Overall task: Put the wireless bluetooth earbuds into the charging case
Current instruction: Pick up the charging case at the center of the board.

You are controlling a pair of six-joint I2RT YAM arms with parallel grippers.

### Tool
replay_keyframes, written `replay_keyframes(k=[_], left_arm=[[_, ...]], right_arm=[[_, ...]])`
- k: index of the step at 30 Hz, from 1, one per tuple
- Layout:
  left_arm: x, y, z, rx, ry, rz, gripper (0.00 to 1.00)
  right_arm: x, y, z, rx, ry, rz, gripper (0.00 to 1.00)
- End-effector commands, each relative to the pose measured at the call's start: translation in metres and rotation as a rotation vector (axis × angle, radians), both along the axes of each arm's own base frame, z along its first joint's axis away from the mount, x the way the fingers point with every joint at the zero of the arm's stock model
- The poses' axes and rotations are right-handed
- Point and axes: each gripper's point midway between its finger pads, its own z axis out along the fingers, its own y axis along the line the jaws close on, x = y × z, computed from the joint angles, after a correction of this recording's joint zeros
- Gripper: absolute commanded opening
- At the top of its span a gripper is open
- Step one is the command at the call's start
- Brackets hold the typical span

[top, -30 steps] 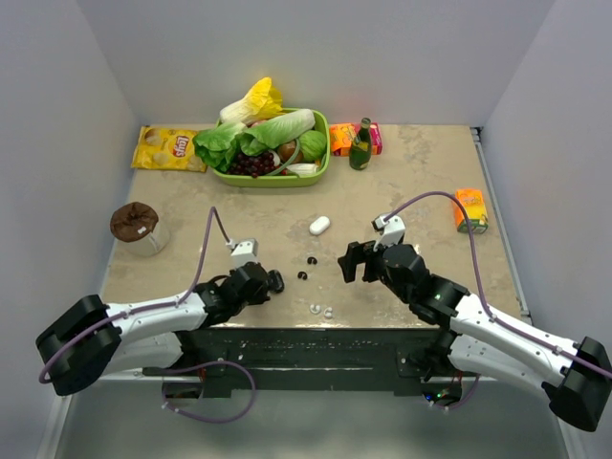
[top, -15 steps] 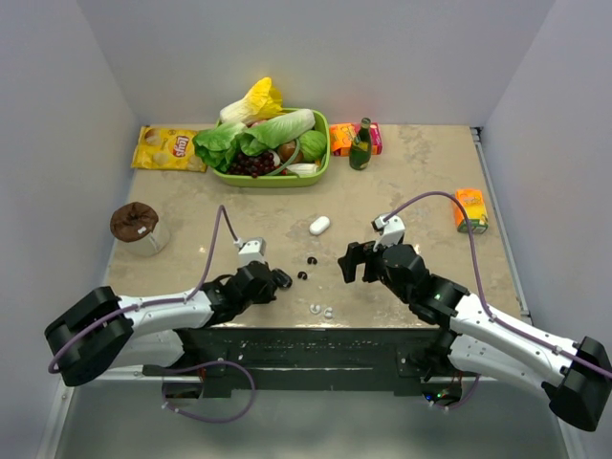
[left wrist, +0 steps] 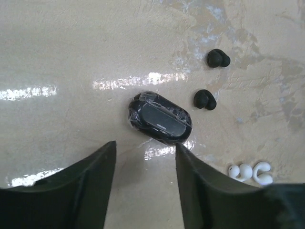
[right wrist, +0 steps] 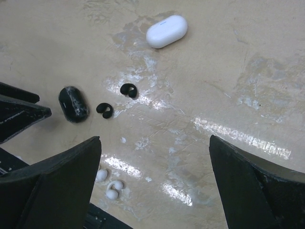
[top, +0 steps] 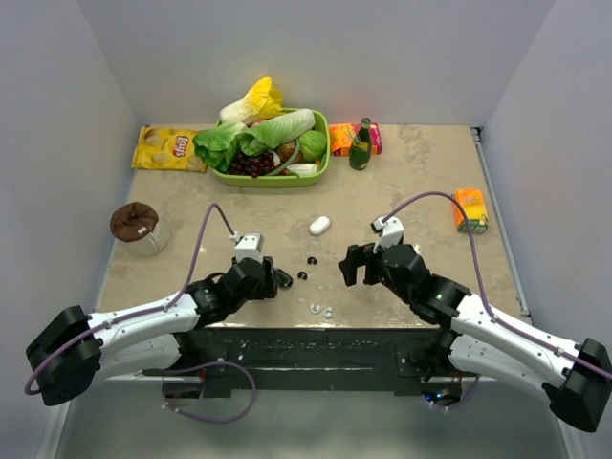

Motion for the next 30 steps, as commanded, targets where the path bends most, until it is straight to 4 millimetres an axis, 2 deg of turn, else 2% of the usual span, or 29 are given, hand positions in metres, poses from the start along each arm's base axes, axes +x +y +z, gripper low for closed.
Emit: replay_keyframes(k=[1,2,5,6,9,11,17,21,22,30], left_arm=[[0.003,-0.001,0.005,0.058,-0.047,-0.071,0.64],[0.003,0.0,0.004,0.076,-0.064,-0.091,0.65],[0.002,0.0,0.005,0.09,-0.088,-0.131,0.79],[0.003,-0.001,0.009,0.09,-0.09,-0.134,1.0],[0.002,-0.001,0.008,0.113,-0.091,-0.162,1.0],[0.002,-0.009,0.009,0.104,-0.115,-0.215,1.0],[0.003,-0.015,-0.01,0.195,-0.059,-0.274,1.0],[0.009,-0.024,-0.008,0.23,-0.045,-0.287,1.0],[0.009,-0.022,-0.013,0.255,-0.03,-0.285,1.0],[0.015,-0.029,-0.012,0.301,-0.021,-0.32,1.0]], right_arm=[[0.001,0.01,0.024,0.048,-0.033,0.036,0.98],[0.0,0.01,0.024,0.046,-0.032,0.041,0.98],[0.0,0.011,0.022,0.044,-0.027,0.047,0.98],[0.0,0.01,0.022,0.044,-0.027,0.045,0.98],[-0.001,0.01,0.022,0.042,-0.026,0.047,0.98],[-0.002,0.01,0.022,0.043,-0.025,0.051,0.98],[-0.003,0.013,0.024,0.044,-0.024,0.066,0.98],[-0.003,0.014,0.025,0.042,-0.021,0.07,0.98],[-0.003,0.014,0.024,0.04,-0.019,0.072,0.98],[-0.003,0.014,0.023,0.038,-0.015,0.07,0.98]])
